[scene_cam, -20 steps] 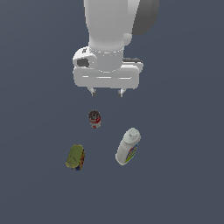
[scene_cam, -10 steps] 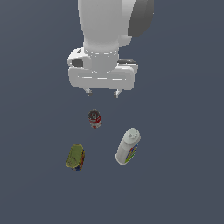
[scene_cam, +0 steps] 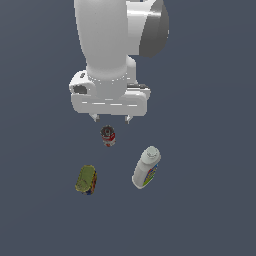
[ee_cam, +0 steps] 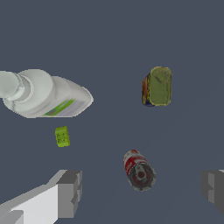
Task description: Pick up a designated object from a clutter of objects.
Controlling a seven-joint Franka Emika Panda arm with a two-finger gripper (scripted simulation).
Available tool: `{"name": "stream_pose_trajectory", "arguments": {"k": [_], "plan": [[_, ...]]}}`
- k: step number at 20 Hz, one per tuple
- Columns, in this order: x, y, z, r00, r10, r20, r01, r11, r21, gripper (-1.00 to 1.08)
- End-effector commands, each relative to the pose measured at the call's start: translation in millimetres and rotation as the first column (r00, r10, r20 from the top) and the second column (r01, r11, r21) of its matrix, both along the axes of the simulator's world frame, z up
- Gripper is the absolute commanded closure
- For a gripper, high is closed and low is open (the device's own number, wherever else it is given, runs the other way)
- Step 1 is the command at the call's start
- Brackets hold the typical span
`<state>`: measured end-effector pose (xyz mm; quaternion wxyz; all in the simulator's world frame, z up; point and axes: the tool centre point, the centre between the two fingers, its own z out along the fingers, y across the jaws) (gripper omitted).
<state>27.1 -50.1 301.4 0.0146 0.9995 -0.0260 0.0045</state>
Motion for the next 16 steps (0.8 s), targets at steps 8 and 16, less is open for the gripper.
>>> {"name": "stream_pose_trajectory", "arguments": {"k": [8,16], "plan": [[50.1,-37.5,-55.5,1.000,-0.015,-0.004,0.015,1.000,0.014,-0.92],[85.7,-76.3,-118.0,1.000,-0.029,-0.006,0.029,0.999,0.023,-0.92]]}}
